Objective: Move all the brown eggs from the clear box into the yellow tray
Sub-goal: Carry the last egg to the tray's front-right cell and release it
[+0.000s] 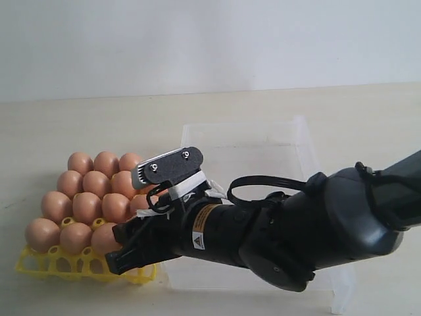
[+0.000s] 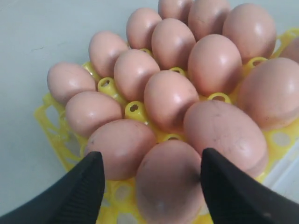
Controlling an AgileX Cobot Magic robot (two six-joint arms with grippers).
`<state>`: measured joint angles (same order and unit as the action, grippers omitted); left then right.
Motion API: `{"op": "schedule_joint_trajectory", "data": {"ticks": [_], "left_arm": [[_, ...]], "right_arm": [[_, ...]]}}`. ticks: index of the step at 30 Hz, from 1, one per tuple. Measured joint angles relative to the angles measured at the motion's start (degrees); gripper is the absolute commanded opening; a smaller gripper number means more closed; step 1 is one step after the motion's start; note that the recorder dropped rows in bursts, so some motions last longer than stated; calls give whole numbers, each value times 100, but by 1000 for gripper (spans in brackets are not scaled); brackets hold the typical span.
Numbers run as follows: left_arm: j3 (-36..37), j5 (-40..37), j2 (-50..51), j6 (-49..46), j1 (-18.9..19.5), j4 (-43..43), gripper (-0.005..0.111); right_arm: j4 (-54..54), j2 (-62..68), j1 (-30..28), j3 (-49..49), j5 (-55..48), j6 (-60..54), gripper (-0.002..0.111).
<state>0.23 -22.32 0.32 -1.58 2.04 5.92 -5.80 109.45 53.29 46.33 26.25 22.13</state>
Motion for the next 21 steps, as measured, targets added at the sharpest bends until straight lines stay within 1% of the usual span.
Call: {"op": "schedule_joint_trajectory", "data": {"ticks": [3, 5, 8, 9, 11, 13, 17, 21], "left_arm": [[0, 0, 0, 0, 0, 0, 0], [0, 0, 0, 0, 0, 0, 0], [0, 0, 0, 0, 0, 0, 0], [0, 0, 0, 0, 0, 0, 0], [0, 0, 0, 0, 0, 0, 0], [0, 0, 0, 0, 0, 0, 0], [0, 0, 0, 0, 0, 0, 0], [0, 0, 0, 0, 0, 0, 0]], "right_arm": [[131, -297, 0, 0, -163, -183, 41], [308, -602, 0, 0, -383, -600, 28], [806, -1131, 0, 0, -954, -1571, 3], [1037, -1327, 0, 0, -1172, -1996, 0], [1489, -1669, 0, 0, -1547, -2848, 0], [1827, -1993, 0, 0, -1916, -3453, 0], [1979, -2370, 0, -4, -2359, -3907, 0], [2003, -2497, -257, -4, -2056, -4073, 0]]}}
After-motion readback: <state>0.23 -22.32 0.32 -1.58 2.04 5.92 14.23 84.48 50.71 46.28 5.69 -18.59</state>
